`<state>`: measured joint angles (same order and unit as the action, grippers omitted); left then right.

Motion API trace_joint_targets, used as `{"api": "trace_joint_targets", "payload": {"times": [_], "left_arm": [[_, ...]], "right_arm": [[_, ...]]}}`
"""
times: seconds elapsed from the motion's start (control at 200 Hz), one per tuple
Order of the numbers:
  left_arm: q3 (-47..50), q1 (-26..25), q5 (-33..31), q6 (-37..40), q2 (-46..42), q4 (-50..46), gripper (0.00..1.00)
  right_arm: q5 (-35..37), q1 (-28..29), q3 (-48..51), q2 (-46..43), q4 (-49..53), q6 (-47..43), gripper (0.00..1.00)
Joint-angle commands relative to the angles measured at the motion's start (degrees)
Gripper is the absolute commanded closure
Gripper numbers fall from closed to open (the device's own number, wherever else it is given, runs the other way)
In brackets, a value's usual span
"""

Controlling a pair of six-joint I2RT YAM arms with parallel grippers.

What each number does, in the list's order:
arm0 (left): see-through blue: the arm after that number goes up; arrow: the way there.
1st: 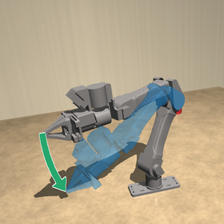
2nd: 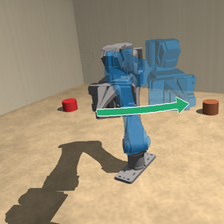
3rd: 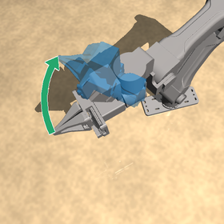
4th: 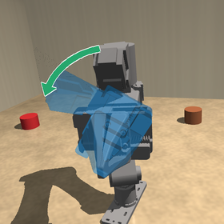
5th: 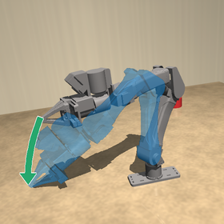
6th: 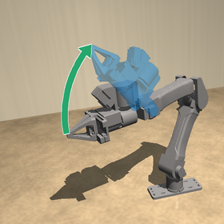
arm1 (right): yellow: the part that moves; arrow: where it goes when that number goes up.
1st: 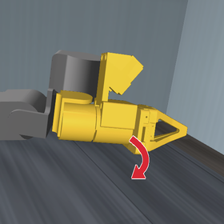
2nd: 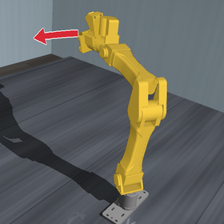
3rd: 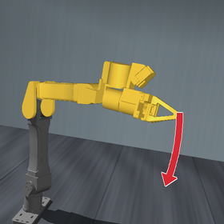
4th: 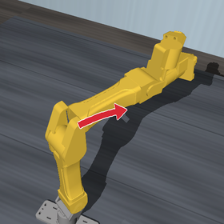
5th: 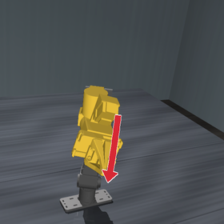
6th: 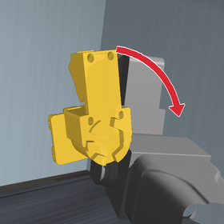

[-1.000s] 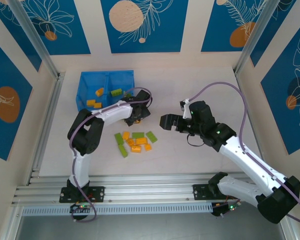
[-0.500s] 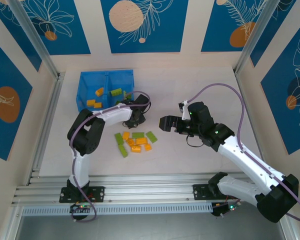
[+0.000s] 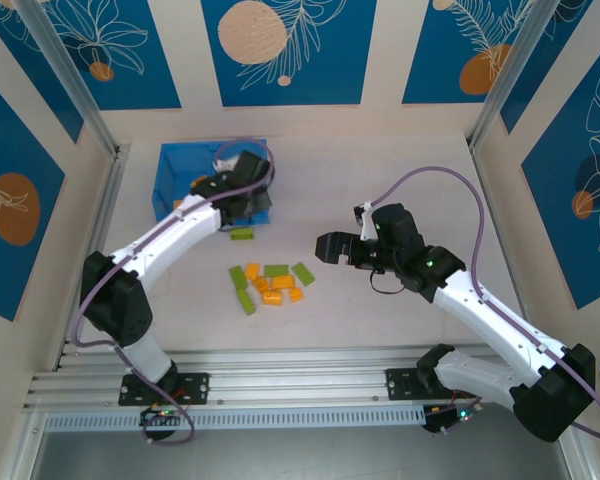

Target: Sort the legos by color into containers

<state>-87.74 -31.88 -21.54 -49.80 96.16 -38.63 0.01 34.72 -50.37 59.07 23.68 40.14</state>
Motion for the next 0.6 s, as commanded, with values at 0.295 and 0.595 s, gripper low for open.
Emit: {"api": "trace_joint_targets", "payload": {"times": [0.295, 0.595], "left_arm": [[-19.8, 21.5, -1.2, 9.1, 19.4, -8.2, 0.71], [-24.8, 26.6, 1.5, 8.1, 29.1, -12.6, 0.57]], "right_arm": [[0.9, 1.4, -1.3, -3.2, 2.6, 0.7, 0.00], [1.9, 1.7, -1.3, -5.3, 4.4, 0.6, 0.01]]}}
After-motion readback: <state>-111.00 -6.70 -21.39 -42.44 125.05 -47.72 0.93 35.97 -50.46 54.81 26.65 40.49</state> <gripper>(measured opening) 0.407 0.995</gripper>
